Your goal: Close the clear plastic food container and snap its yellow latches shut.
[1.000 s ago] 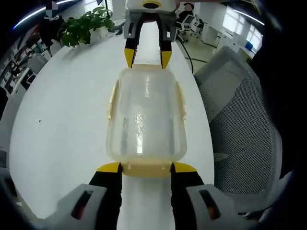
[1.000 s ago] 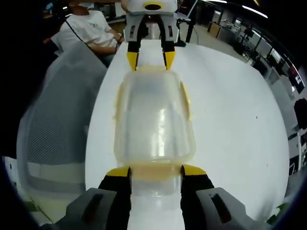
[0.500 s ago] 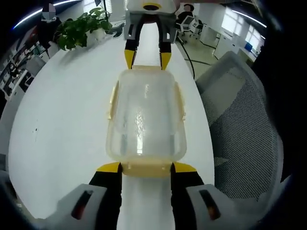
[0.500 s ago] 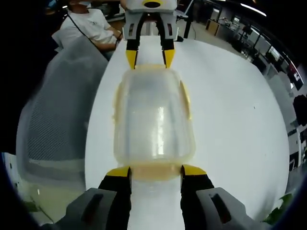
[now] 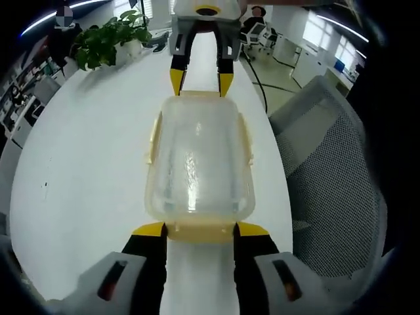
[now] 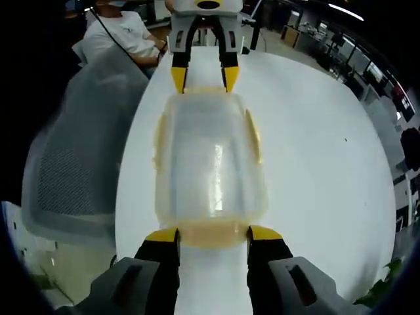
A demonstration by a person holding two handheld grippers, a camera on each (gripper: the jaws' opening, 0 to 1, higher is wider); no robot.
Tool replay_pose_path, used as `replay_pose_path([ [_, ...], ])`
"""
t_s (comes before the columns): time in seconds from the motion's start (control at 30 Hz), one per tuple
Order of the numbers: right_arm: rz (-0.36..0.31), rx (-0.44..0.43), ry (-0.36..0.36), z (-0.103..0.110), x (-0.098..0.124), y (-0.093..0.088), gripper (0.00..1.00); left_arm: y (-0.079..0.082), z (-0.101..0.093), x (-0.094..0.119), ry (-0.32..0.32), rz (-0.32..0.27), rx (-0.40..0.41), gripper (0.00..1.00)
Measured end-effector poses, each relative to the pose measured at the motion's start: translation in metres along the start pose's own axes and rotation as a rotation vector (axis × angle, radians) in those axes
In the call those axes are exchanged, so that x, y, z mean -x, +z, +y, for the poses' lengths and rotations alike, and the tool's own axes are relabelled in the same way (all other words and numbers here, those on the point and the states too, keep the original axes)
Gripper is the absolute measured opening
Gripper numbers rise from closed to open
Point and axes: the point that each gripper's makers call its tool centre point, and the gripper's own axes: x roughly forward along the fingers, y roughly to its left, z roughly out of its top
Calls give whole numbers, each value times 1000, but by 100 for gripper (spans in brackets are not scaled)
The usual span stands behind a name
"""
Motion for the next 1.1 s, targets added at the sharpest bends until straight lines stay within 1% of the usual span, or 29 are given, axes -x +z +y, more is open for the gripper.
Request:
replay_pose_path([
  [0.3, 2, -8, 0, 0, 4, -16, 39, 14, -2, -8, -9, -15, 5, 38],
  [0.43, 8, -12, -6, -1, 5, -20, 39, 18, 0, -10, -6, -15, 2, 38],
  [0.7, 16, 0, -13, -1, 3, -22, 39, 17, -2, -12, -5, -1, 11, 38],
  [0.87, 11, -4, -8, 0, 0, -21, 39, 13, -3, -15, -9, 11, 15, 38],
  [1.1, 5, -11, -6, 1, -2, -22, 39, 10, -4, -18, -15, 7, 25, 38],
])
